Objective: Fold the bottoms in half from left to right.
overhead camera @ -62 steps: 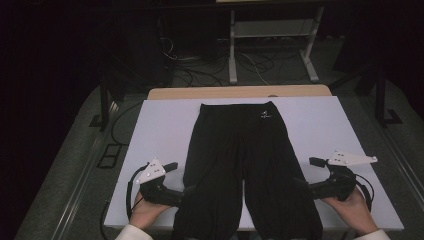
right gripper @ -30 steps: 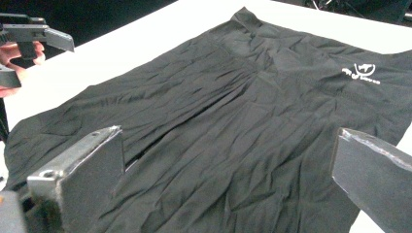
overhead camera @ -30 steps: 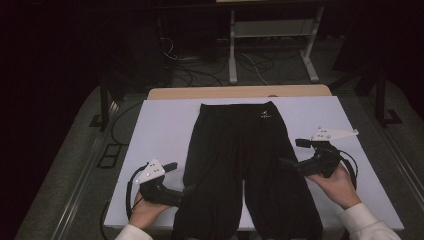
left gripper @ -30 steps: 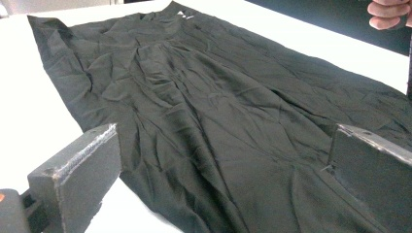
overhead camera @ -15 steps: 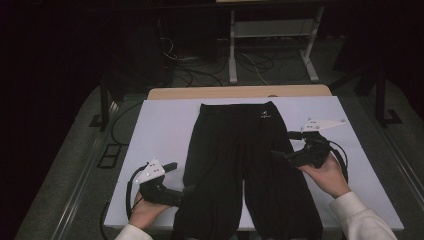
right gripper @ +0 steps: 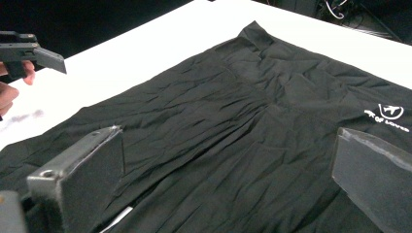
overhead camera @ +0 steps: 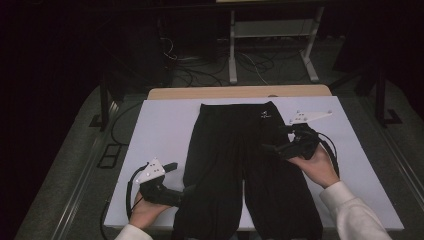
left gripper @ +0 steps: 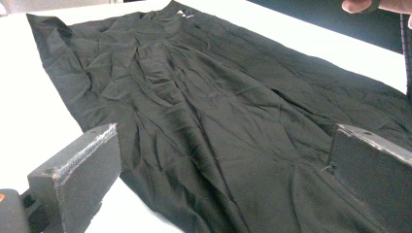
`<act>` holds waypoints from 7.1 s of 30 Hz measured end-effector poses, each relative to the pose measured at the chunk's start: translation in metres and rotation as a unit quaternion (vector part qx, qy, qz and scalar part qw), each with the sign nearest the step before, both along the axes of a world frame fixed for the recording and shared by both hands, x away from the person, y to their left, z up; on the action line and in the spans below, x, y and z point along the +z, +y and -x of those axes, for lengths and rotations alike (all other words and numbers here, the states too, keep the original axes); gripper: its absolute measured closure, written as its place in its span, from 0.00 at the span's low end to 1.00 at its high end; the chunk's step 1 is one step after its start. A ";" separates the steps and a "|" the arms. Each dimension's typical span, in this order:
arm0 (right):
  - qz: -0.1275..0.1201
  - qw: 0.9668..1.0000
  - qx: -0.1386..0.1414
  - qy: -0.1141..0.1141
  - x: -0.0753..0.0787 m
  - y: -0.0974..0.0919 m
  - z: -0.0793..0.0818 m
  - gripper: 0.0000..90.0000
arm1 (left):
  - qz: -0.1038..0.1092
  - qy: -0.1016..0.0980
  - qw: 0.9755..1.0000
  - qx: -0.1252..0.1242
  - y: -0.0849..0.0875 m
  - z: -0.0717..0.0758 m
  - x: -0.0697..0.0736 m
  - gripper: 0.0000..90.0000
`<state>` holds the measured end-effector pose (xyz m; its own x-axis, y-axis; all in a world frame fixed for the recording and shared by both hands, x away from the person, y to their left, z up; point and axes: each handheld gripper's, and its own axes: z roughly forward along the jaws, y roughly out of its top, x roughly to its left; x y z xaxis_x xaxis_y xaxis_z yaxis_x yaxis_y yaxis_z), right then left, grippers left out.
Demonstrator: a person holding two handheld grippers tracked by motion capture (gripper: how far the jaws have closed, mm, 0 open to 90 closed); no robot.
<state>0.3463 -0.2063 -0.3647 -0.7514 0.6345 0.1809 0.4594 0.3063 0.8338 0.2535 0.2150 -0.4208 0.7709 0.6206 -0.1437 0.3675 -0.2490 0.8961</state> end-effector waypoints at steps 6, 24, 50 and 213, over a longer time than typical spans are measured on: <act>0.004 1.000 0.001 -0.001 0.002 0.005 -0.007 0.00 | 0.000 0.000 1.000 0.002 0.000 0.000 0.000 0.00; 0.005 1.000 -0.009 0.006 0.002 0.019 -0.037 0.00 | 0.000 0.000 1.000 0.000 0.000 0.000 0.000 0.00; 0.014 1.000 -0.007 0.014 0.001 0.046 -0.079 0.00 | 0.003 0.000 1.000 0.001 0.000 0.000 0.000 0.00; 0.083 0.986 -0.080 0.119 -0.074 0.220 -0.218 0.95 | 0.021 0.017 1.000 -0.002 0.002 0.000 -0.001 0.00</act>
<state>0.5644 0.0132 -0.4382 -0.5872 0.7778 0.2240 0.6901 0.3365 0.6407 0.2537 0.2169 -0.4217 0.7675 0.6107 -0.1950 0.3962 -0.2128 0.8931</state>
